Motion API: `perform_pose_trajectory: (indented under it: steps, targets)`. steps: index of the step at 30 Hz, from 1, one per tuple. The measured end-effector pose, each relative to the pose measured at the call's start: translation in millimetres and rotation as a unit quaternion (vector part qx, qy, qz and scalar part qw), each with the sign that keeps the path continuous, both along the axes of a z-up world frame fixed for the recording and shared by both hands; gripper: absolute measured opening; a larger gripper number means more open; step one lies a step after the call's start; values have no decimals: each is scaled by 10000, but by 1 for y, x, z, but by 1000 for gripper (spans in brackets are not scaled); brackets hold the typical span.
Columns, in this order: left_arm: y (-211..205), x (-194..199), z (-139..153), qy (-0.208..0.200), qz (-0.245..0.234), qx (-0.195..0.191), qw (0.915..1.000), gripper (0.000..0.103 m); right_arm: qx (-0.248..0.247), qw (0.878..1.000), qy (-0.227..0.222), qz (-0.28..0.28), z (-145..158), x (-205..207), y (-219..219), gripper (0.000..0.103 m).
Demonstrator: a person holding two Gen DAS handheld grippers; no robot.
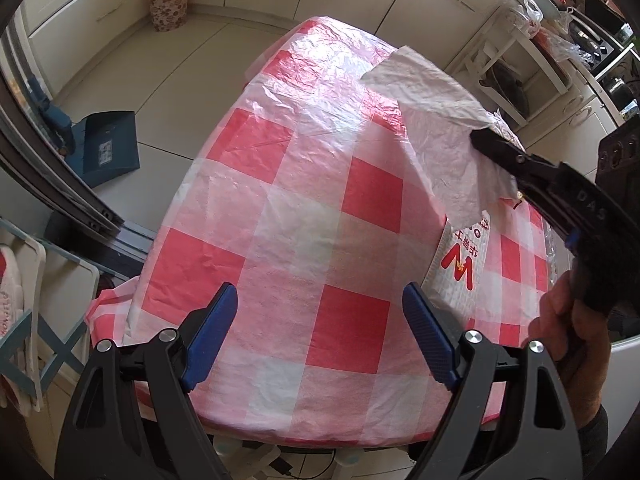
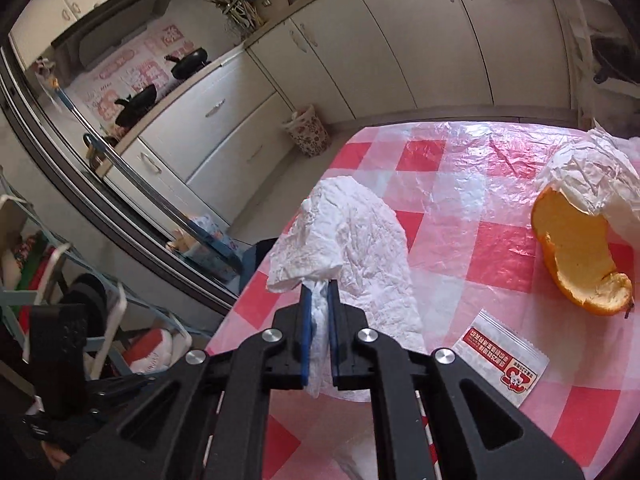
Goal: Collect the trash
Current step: 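Drop the sheet in the basin with the right tool while the left tool grasps the M bag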
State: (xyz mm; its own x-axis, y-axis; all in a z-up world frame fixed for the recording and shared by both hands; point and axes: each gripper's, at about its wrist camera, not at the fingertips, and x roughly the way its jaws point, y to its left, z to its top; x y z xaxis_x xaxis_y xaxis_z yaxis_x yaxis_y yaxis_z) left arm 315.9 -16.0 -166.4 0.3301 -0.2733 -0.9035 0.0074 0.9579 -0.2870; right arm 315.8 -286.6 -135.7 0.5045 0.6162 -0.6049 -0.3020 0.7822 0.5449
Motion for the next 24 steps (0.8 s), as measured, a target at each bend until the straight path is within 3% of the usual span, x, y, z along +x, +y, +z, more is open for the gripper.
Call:
perform_pose_trajectory:
  steps: [10,24]
  targets:
    - [-30,-1,-2,-78,-377,285,9989,81,462,9984,-186,-255,35,-51,-73,8]
    - [-142,5,-25,-280,-1176,1125,9863,81,462,9915,-329,-1167,38,-124,-198,8]
